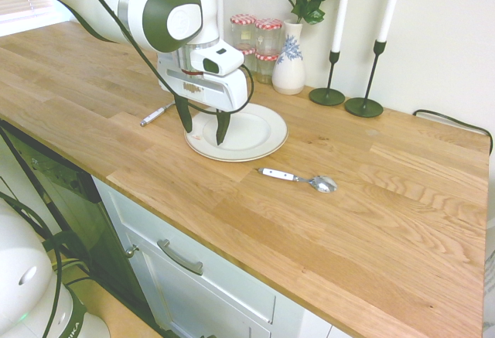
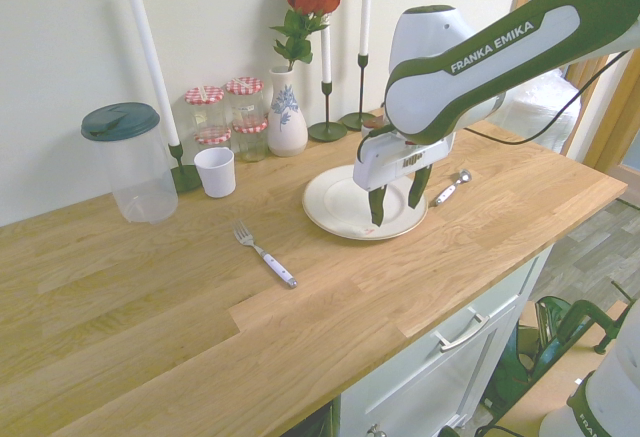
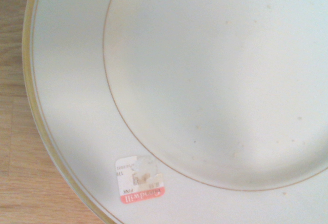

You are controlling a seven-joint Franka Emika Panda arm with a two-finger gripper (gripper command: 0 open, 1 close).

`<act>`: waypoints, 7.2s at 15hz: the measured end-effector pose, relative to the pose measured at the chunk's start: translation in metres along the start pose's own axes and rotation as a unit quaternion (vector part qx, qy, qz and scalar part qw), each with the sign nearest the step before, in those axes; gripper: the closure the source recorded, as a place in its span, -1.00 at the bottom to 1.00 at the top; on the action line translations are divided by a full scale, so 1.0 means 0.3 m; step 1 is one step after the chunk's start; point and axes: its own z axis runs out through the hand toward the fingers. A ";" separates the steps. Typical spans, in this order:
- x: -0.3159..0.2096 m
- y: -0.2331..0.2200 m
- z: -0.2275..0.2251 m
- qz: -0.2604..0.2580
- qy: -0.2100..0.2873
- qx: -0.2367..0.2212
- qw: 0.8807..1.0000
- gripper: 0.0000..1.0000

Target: Put the spoon into the plate

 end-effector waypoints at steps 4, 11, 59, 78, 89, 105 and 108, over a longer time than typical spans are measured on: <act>0.044 -0.043 -0.054 0.067 -0.005 0.029 0.997 -1.00; 0.355 0.163 -0.142 0.293 0.009 0.046 0.955 -1.00; 0.459 0.361 0.131 0.584 0.017 0.023 0.811 1.00; 0.016 -0.095 -0.130 0.085 0.038 0.040 0.995 1.00; 0.081 -0.166 0.023 -0.017 0.047 0.027 0.998 1.00; 0.088 -0.156 0.078 -0.020 0.040 0.009 0.999 -1.00; 0.088 -0.157 0.083 -0.019 0.040 0.008 0.999 -1.00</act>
